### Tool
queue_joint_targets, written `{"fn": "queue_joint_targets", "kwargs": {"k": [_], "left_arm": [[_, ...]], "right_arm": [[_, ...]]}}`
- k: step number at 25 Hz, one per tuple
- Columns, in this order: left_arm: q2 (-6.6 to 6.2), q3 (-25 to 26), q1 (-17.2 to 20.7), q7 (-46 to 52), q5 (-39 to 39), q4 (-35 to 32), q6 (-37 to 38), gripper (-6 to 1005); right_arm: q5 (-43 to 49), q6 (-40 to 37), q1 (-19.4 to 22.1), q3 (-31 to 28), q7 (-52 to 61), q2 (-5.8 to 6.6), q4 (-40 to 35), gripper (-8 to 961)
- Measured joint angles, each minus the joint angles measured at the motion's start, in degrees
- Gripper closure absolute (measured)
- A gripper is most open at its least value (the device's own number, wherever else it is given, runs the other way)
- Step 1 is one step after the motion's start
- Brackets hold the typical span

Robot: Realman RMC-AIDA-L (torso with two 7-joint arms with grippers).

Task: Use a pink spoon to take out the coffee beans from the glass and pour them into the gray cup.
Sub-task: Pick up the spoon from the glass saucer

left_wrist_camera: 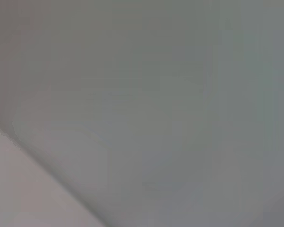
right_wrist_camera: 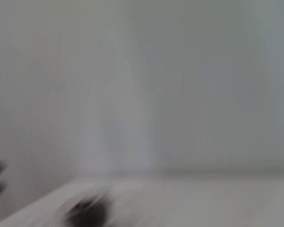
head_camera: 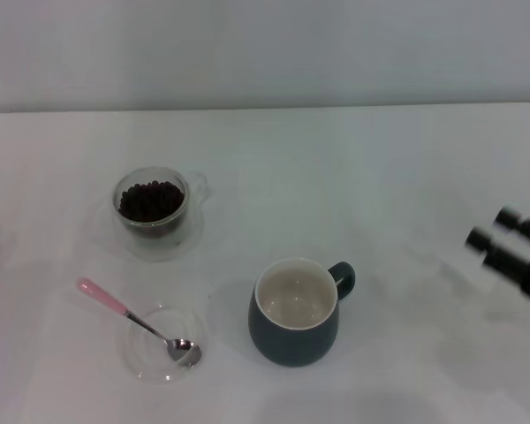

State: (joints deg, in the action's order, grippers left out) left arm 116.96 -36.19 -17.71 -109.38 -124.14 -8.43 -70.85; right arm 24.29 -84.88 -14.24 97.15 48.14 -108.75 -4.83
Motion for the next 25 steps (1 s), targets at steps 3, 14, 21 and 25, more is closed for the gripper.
{"fn": "queue_joint_targets", "kwargs": {"k": [3,14,21,25], "left_arm": [[-1.88,0.0,0.1,9.8,10.0,-0.9,-0.2,168],[-5.3,0.0,0.1,27.5,32.3,-3.8,-7.8,167],[-4.87,0.0,1.7,28.6,35.5,-3.7,-8.3,167],[-4.58,0.0,1.3,28.7,37.6,-3.4,-7.9,168]], "right_arm": [[0.0,-0.2,1.2,-12.6,-8.1,-3.06,-0.4,207],[-0.2,1.5,-2.6,-26.2,-26.2,-6.59,-0.5,208],[-0.4,4.4,-4.5,-26.2,-26.2,-6.53,-1.1,207],[-0.4,4.7,-4.9,-26.2,-26.1,-6.54,-1.6,207]]}}
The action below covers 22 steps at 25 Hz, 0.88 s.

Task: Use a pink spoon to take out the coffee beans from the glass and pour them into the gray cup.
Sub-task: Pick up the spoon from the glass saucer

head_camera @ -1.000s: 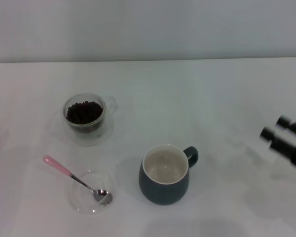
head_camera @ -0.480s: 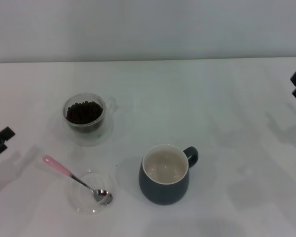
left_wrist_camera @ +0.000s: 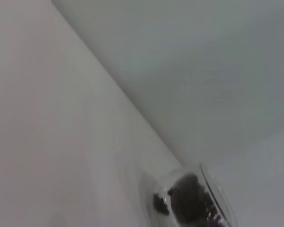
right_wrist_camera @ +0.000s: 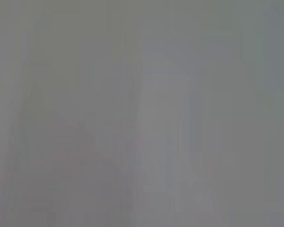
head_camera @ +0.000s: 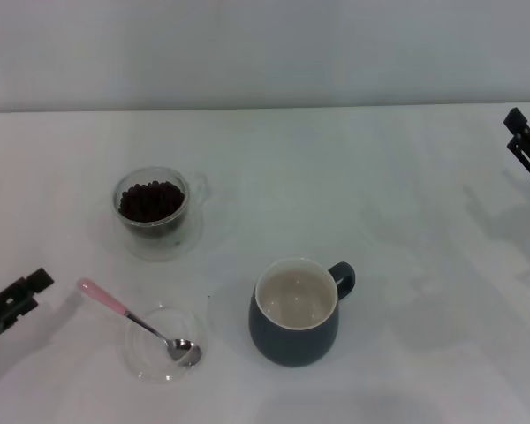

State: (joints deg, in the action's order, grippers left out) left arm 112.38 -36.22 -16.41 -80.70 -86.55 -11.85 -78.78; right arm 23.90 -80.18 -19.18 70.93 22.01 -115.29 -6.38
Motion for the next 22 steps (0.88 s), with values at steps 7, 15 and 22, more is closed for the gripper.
{"fn": "queue_joint_targets", "kwargs": {"k": [7,15,22], "left_arm": [[0.94,0.0,-1.7,1.4,4.1,-0.1,1.6,168],[2.02,0.0,-3.5,1.2,4.6,-0.4,2.1,171],[2.78,0.0,-5.6,1.5,7.9,-0.3,3.3,172]], "right_arm": [[0.0,0.6,-0.3,0.0,0.1,-0.02,-0.4,208],[0.0,2.2,-0.3,0.1,0.1,0.03,-0.4,209],[0.0,2.4,-0.3,-0.1,0.4,0.06,-0.4,210]]}}
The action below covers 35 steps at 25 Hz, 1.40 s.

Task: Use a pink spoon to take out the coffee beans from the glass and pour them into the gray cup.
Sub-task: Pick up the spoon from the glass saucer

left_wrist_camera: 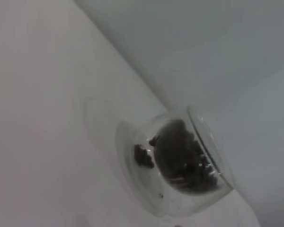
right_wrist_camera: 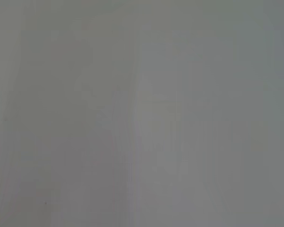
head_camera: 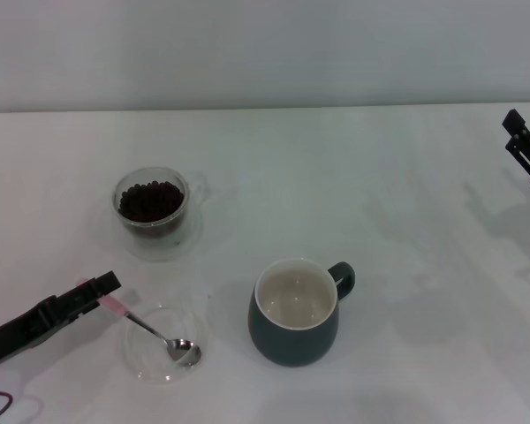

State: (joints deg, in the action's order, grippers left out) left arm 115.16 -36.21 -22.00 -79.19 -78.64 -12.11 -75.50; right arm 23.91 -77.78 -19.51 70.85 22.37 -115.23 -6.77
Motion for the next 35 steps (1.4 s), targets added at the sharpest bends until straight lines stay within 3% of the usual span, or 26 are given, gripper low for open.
{"fn": "queue_joint_targets", "kwargs": {"k": [9,23,28,35], "left_arm": [[0.18,0.3,-0.2,0.6,-0.2,-0.1,1.0,172],[0.73,0.4,-0.3,0.8,-0.2,-0.1,1.0,506],[1.1,0.4,-0.4,0.8,-0.2,0.0,1.8,562],[1.48,0.5,-0.5,1.4,-0.6,-0.2,3.4,560]], "right_arm": [[-0.1,0.0,0.0,-0.1,-0.1,0.01,0.0,211],[-0.4,0.8,0.4,-0.2,-0.1,0.1,0.0,212],[-0.8,0.8,0.5,-0.2,-0.1,0.1,0.1,211],[-0.9,1.1,0.5,-0.8,-0.1,0.1,0.3,210]]}}
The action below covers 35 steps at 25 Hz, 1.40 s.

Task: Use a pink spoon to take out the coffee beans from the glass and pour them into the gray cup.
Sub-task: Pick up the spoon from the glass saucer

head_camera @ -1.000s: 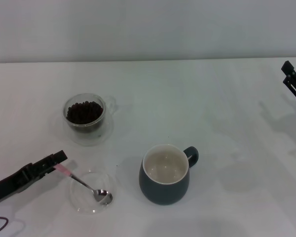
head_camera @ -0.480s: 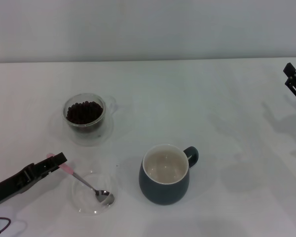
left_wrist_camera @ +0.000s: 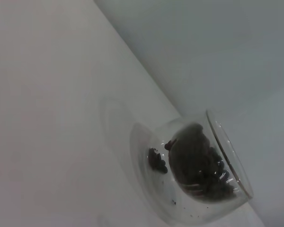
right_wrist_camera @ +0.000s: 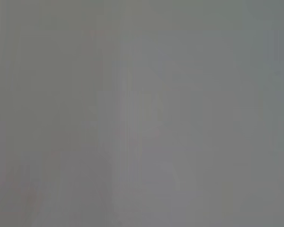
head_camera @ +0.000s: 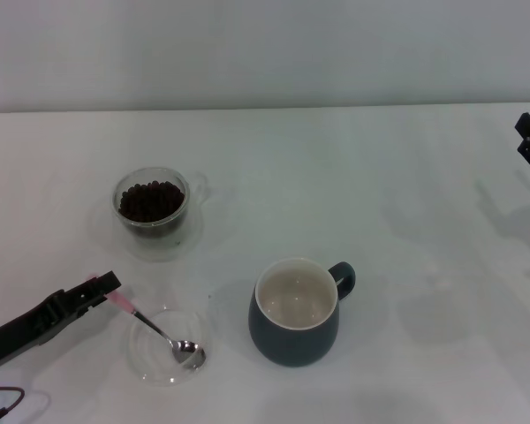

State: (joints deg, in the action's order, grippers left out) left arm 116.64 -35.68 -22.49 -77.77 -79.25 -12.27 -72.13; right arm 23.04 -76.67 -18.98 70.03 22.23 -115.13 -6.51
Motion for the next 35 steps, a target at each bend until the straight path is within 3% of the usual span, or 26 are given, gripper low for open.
{"fn": "queue_joint_targets", "kwargs": {"k": [4,11,25,28,35], "left_arm": [[0.16,0.0,0.0,0.0,-0.5,0.0,0.0,557],[0.89,0.0,0.0,-0.1,-1.2,0.0,1.4,639],[0.86,0.0,0.0,-2.2,-2.7,0.0,1.2,779],[0.73,0.0,0.0,-2.2,-3.5,-0.2,0.1,853],[-0.45,0.1,2.1,-1.6,-7.2,-3.2,-7.7,864]], "right_arm": [[0.0,0.2,0.0,-0.1,0.0,0.0,-0.1,212],[0.0,1.1,-0.2,-0.2,0.0,0.0,-0.2,211],[0.0,1.7,-0.2,-1.2,-0.1,0.0,-0.3,212],[0.0,1.9,-0.2,-1.9,-0.1,-0.01,-0.3,212],[0.0,2.0,-0.2,-2.7,-0.1,-0.01,-0.3,211]]}}
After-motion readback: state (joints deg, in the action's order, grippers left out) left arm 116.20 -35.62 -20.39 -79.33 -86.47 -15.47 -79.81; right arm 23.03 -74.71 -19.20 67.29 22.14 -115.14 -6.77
